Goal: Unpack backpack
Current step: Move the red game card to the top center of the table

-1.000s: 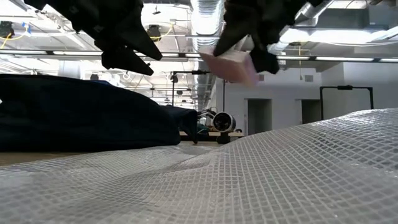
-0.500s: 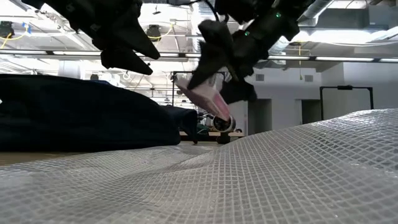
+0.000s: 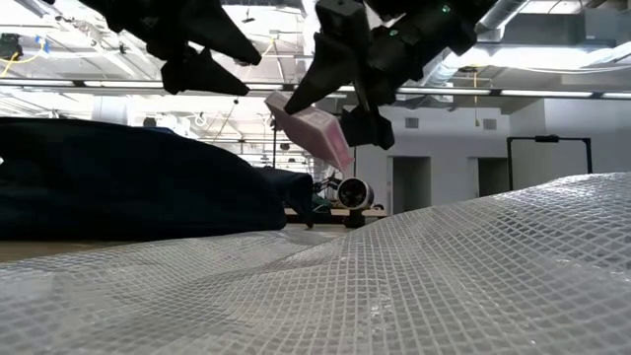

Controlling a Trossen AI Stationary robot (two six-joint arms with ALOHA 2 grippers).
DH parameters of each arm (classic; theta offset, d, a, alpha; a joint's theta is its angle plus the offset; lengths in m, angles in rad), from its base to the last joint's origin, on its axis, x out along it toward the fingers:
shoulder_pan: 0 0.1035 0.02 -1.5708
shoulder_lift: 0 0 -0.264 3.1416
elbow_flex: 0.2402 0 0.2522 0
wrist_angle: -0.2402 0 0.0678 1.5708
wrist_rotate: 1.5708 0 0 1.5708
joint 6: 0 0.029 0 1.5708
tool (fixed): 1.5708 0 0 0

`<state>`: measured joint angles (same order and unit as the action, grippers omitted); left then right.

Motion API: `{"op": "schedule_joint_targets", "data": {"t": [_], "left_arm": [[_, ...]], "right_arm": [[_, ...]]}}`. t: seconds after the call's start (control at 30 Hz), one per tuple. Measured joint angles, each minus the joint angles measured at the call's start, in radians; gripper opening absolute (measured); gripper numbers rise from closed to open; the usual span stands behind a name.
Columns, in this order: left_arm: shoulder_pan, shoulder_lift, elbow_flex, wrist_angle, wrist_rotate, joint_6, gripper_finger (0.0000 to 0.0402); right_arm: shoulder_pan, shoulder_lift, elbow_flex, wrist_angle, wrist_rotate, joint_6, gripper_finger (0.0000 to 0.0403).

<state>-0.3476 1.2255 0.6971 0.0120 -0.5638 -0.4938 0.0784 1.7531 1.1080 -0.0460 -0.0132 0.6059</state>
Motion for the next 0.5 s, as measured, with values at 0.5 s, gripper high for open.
{"op": "schedule_joint_targets", "data": {"t": [0.5], "left_arm": [[-0.001,0.004,0.0,0.007,0.096,-0.044,0.0295]], "right_arm": [[-0.026,-0.12,0.0,-0.568,0.119,-0.024,0.0308]]}}
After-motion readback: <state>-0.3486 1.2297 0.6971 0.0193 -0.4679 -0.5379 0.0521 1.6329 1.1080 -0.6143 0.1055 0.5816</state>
